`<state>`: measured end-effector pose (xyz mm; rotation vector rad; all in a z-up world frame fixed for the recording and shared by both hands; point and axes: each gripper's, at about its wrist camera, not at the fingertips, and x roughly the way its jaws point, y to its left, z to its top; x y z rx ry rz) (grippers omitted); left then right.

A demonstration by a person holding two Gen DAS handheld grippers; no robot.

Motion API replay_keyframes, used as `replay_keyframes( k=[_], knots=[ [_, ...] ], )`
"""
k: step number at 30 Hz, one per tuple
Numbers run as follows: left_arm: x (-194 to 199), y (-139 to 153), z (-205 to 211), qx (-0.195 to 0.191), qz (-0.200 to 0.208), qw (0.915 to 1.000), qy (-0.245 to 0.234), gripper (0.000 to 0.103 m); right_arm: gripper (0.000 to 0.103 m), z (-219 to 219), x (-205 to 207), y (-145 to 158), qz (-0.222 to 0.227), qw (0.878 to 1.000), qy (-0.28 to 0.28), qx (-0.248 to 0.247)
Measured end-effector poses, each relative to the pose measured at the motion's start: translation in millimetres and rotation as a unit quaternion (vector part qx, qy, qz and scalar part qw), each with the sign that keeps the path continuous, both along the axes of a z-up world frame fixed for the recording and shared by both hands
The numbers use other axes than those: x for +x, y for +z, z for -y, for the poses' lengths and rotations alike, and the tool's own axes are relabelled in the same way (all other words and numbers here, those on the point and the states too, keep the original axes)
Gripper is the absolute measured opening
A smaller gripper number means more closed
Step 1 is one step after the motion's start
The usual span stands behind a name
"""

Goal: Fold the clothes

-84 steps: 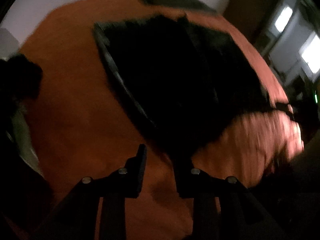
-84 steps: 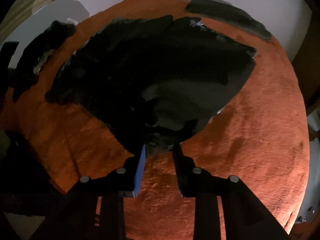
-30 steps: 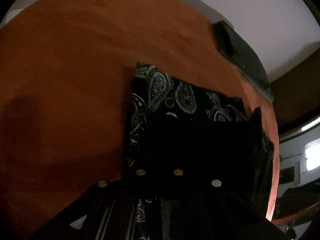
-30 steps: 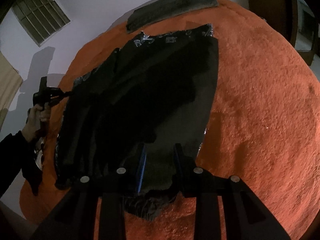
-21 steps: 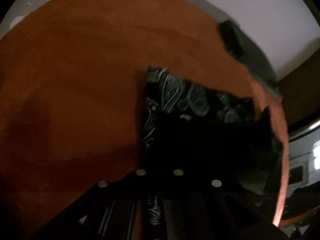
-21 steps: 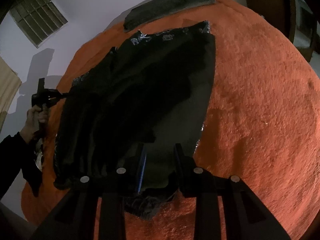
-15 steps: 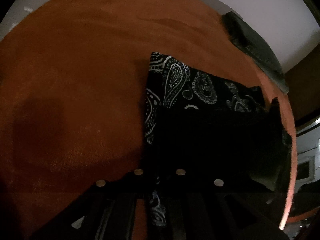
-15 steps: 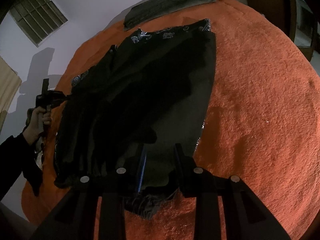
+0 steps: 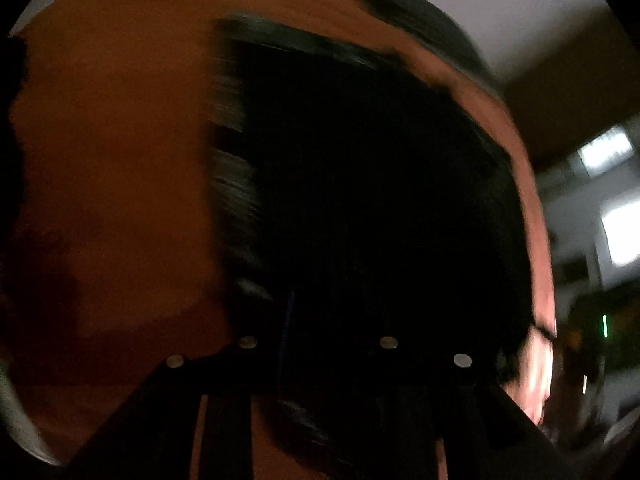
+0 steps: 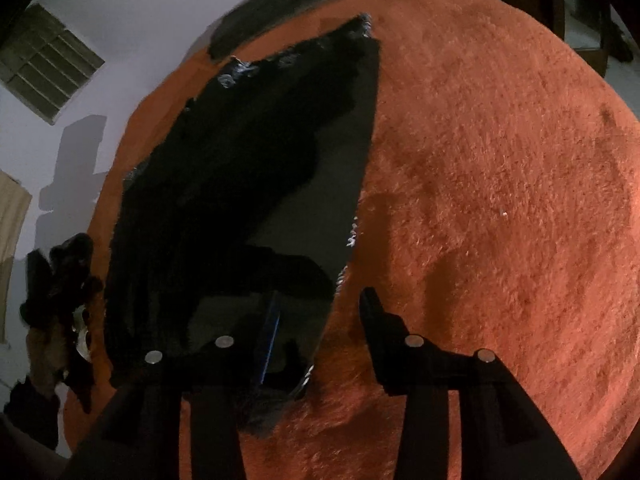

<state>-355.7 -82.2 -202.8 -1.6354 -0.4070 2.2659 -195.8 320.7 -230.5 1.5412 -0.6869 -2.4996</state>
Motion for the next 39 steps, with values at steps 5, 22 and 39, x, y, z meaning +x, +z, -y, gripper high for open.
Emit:
replay_keyframes(
  k=[5, 22, 39],
  knots=[
    [31, 32, -112, 0.013, -0.028, 0.9854, -0.167, 0.026, 0.04, -24, -20, -3, 0.017, 0.997, -0.045, -0.061],
    [60, 23, -250, 0.072, 0.002, 0.936, -0.344, 0.026, 0.055, -7, 45, -74, 0.115, 0.943, -0.076, -0.302],
    [86, 42, -251, 0.041, -0.126, 0.9308, -0.34, 0.058, 0.019, 22, 11, -2, 0.094, 0.95, -0.041, -0.296]
  ],
)
